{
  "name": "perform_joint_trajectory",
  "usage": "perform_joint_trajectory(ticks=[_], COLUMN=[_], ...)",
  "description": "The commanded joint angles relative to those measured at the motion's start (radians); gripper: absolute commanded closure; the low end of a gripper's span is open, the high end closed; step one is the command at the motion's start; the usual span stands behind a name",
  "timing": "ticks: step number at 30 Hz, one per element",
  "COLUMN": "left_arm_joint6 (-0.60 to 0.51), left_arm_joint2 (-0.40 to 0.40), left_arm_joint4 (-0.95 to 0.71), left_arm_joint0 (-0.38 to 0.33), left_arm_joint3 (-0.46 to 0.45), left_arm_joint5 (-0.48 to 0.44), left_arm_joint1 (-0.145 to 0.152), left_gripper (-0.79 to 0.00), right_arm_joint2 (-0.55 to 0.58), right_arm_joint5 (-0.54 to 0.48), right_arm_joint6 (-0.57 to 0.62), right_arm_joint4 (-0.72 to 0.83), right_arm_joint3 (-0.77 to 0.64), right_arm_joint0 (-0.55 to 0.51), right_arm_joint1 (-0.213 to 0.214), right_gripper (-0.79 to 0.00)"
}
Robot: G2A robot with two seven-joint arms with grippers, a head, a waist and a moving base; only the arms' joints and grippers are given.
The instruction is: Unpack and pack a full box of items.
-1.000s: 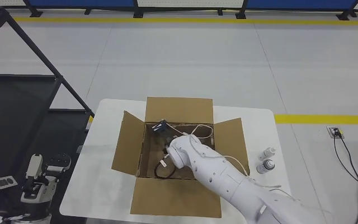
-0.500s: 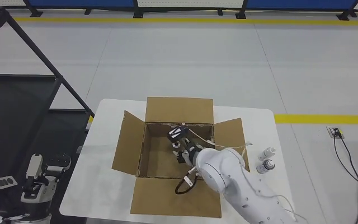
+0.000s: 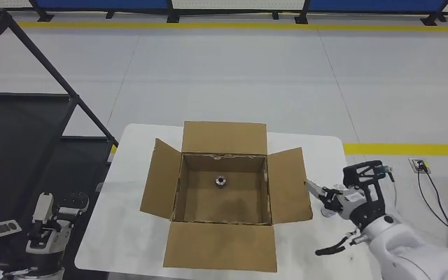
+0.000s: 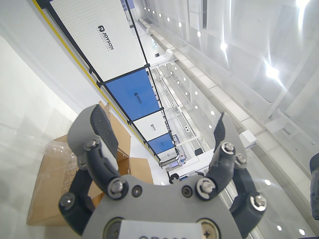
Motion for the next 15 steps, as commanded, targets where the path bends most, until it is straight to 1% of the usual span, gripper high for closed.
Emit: perform_joint_trajectory(ticks=[1,2,4,7,9,10,13,15], left_arm_joint6=[0.000,0.000,0.000,0.000,0.000,0.000,0.000,0.000], left_arm_joint2=[0.000,0.000,0.000,0.000,0.000,0.000,0.000,0.000], left_arm_joint4=[0.000,0.000,0.000,0.000,0.000,0.000,0.000,0.000], left_arm_joint0=[0.000,0.000,0.000,0.000,0.000,0.000,0.000,0.000], left_arm_joint3=[0.000,0.000,0.000,0.000,0.000,0.000,0.000,0.000], left_arm_joint5=[0.000,0.000,0.000,0.000,0.000,0.000,0.000,0.000], left_arm_joint1=[0.000,0.000,0.000,0.000,0.000,0.000,0.000,0.000], left_gripper=[-0.785,-0.785,-0.785,-0.785,-0.785,-0.785,-0.785,-0.785], right_arm_joint2=[0.124,0.148,0.179,0.177,0.159,0.146,0.082,0.056], right_arm_joint5=[-0.069,-0.113,-0.157,-0.213,-0.241,-0.235,-0.275,-0.283], right_arm_joint6=[0.039,0.071,0.115,0.143,0.136,0.129,0.131,0.129], right_arm_joint4=[0.079,0.112,0.134,0.128,0.100,0.068,-0.009,-0.026], right_arm_joint3=[0.078,0.123,0.214,0.320,0.375,0.401,0.473,0.519], right_arm_joint0=[-0.024,-0.022,0.002,0.036,0.052,0.061,0.091,0.114], right_arm_joint1=[0.007,0.012,0.021,0.032,0.037,0.039,0.045,0.048], right_gripper=[-0.785,-0.785,-0.785,-0.785,-0.785,-0.785,-0.785,-0.785])
